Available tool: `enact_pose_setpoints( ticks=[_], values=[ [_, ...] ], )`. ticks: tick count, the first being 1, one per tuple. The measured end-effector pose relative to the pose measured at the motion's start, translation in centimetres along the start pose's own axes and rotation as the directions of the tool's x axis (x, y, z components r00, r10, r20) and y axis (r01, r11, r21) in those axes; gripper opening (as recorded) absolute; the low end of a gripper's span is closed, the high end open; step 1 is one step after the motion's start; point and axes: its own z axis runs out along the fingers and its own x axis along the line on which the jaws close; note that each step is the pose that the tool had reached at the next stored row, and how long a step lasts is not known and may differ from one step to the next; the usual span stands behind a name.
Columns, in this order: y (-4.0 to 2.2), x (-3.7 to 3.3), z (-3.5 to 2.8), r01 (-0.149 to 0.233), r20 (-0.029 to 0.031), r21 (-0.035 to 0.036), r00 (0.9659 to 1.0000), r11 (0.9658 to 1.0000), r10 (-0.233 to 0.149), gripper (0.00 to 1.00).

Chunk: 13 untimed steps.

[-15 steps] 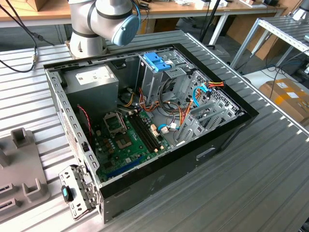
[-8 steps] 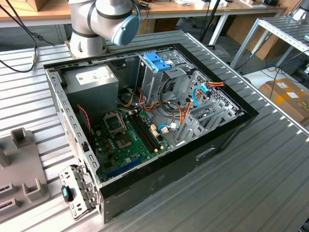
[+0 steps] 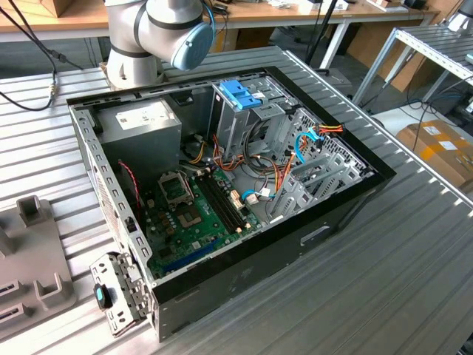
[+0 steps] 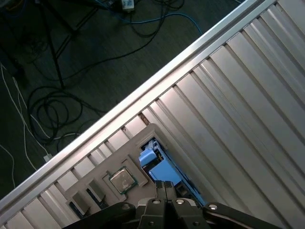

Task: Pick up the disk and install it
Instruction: 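Pick up the disk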

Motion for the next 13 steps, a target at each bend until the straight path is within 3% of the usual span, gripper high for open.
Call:
enact_pose_setpoints(
  ticks=[6, 9, 13],
  values=[
    [0.0, 0.0, 0.0, 0.011, 0.0001, 0.0003, 0.9999, 0.9999, -0.011, 0.11],
    [0.0, 0.0, 0.0, 0.041, 0.0, 0.001, 0.9992, 0.9992, -0.041, 0.11],
    [0.0, 0.0, 0.0, 0.094, -0.0001, 0.0024, 0.9955, 0.9955, -0.094, 0.11]
  ],
)
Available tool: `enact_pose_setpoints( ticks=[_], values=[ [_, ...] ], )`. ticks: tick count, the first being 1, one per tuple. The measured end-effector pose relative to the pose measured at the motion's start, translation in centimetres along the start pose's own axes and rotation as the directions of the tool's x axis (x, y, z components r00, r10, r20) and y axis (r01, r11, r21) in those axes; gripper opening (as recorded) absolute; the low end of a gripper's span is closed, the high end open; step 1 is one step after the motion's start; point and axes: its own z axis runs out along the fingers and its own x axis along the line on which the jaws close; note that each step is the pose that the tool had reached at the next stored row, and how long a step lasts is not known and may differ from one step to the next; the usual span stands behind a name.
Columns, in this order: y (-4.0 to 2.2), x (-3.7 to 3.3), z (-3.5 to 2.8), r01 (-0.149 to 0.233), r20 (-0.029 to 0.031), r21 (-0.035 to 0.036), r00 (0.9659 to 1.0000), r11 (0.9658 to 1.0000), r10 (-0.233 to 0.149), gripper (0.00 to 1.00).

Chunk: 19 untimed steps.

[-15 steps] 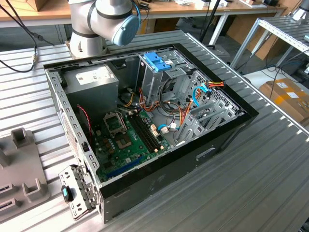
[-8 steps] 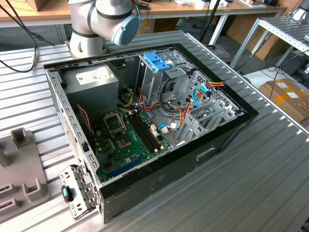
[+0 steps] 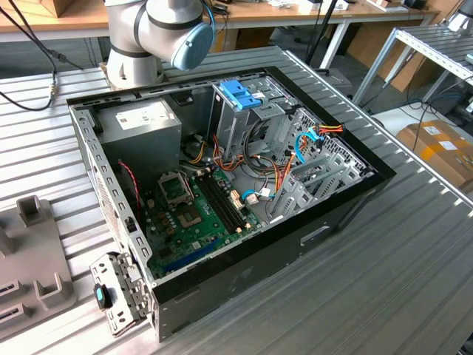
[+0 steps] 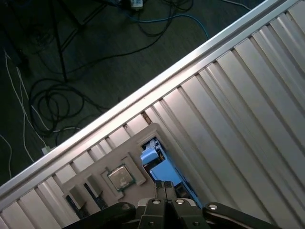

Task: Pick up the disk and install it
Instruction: 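Pick up the disk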

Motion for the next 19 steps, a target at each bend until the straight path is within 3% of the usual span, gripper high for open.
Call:
enact_pose_setpoints(
  ticks=[1, 2, 4, 6, 9, 10, 11, 13, 15, 16, 19],
  values=[
    [0.0, 0.0, 0.0, 0.021, 0.0, 0.0005, 0.9998, 0.9998, -0.021, 0.11],
    [0.0, 0.0, 0.01, 0.071, 0.0001, 0.0019, 0.9975, 0.9975, -0.071, 0.11],
    [0.0, 0.0, 0.02, 0.133, -0.0001, 0.0035, 0.9911, 0.9911, -0.133, 0.11],
    [0.0, 0.0, 0.02, 0.169, -0.0002, 0.0044, 0.9856, 0.9856, -0.169, 0.11],
    [0.0, 0.0, 0.03, 0.227, -0.0005, 0.0059, 0.9738, 0.9738, -0.227, 0.11],
    [0.0, 0.0, 0.03, 0.246, -0.0006, 0.0064, 0.9693, 0.9693, -0.246, 0.11],
    [0.0, 0.0, 0.04, 0.28, -0.0008, 0.0072, 0.9599, 0.9599, -0.28, 0.11],
    [0.0, 0.0, 0.05, 0.314, -0.001, 0.0081, 0.9493, 0.9493, -0.314, 0.11],
    [0.0, 0.0, 0.06, 0.355, -0.0014, 0.0092, 0.9349, 0.9349, -0.355, 0.11],
    [0.0, 0.0, 0.06, 0.366, -0.0015, 0.0095, 0.9307, 0.9306, -0.366, 0.11],
    [0.0, 0.0, 0.06, 0.366, -0.0015, 0.0095, 0.9305, 0.9304, -0.366, 0.11]
  ],
)
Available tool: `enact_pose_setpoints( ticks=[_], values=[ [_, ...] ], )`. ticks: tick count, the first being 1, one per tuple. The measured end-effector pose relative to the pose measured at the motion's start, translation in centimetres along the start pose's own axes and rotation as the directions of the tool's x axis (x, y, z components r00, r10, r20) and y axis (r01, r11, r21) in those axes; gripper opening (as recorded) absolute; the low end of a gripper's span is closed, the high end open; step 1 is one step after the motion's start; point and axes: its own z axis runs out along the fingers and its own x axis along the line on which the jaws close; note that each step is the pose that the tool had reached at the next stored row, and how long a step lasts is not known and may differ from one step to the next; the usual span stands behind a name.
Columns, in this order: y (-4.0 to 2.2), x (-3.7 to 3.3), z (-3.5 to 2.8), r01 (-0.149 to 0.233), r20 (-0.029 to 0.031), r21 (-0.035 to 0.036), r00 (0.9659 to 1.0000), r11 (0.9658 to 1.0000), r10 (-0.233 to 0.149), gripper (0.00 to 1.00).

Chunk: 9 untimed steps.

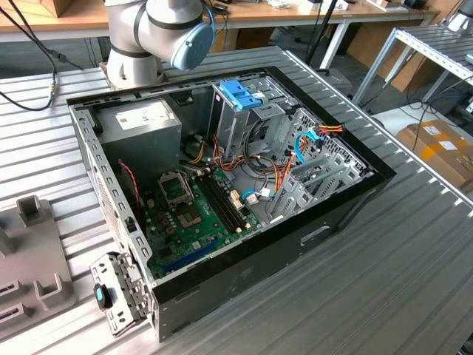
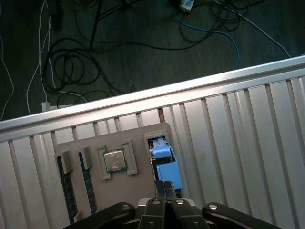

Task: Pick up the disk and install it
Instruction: 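Pick up the disk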

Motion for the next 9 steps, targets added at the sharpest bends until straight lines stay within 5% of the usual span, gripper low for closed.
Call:
enact_pose_setpoints(
  ticks=[6, 9],
  values=[
    [-0.08, -0.03, 0.0, 0.002, 0.0, 0.0001, 1.0, 1.0, -0.002, 0.11],
    [-0.73, -0.17, 0.06, 0.039, 0.0, 0.001, 0.9992, 0.9992, -0.039, 0.11]
  ],
)
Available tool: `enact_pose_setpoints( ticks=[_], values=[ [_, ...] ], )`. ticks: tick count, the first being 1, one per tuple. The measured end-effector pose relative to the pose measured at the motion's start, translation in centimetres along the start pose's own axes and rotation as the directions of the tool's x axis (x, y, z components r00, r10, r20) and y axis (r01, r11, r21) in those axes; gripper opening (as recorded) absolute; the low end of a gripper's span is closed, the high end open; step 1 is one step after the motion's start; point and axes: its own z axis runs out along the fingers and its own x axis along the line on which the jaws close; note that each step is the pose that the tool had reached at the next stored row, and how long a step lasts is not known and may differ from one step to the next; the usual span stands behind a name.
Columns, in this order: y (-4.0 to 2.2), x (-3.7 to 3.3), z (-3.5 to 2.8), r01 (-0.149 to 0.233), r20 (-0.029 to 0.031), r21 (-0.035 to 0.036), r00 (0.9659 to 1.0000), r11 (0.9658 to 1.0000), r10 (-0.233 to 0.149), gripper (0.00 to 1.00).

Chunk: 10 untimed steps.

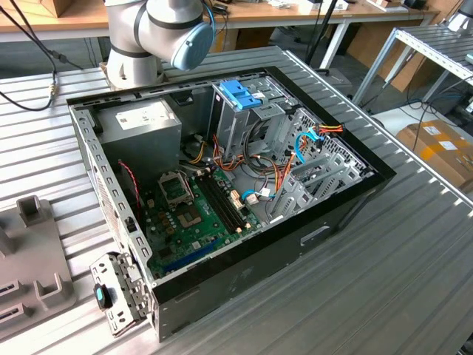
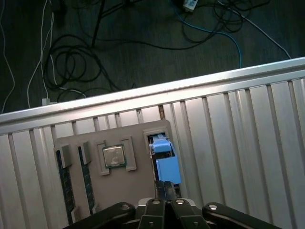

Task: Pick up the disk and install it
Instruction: 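Pick up the disk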

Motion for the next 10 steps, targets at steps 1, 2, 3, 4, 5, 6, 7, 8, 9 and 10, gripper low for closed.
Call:
enact_pose_setpoints(
  ticks=[1, 2, 3, 4, 5, 6, 7, 8, 9, 10],
  values=[
    [-0.14, -0.02, 0.02, 0.008, 0.0, 0.0002, 1.0, 1.0, -0.008, 0.11],
    [-0.27, -0.05, 0.04, 0.015, -0.0001, 0.0003, 0.9999, 0.9999, -0.015, 0.11],
    [-0.41, -0.07, 0.06, 0.024, 0.0, 0.0005, 0.9997, 0.9997, -0.024, 0.11],
    [-0.55, -0.1, 0.1, 0.033, 0.0, 0.0008, 0.9994, 0.9994, -0.033, 0.11],
    [-0.65, -0.12, 0.12, 0.041, -0.0001, 0.001, 0.9992, 0.9992, -0.041, 0.11],
    [-0.77, -0.14, 0.15, 0.05, 0.0, 0.0012, 0.9988, 0.9987, -0.05, 0.11],
    [-0.83, -0.16, 0.18, 0.058, 0.0001, 0.0017, 0.9983, 0.9983, -0.058, 0.11],
    [-0.84, -0.16, 0.18, 0.061, 0.0001, 0.0017, 0.9981, 0.9981, -0.061, 0.11],
    [-0.86, -0.16, 0.18, 0.063, 0.0, 0.0016, 0.998, 0.998, -0.063, 0.11],
    [-0.89, -0.16, 0.18, 0.066, 0.0, 0.0017, 0.9978, 0.9978, -0.066, 0.11]
  ],
)
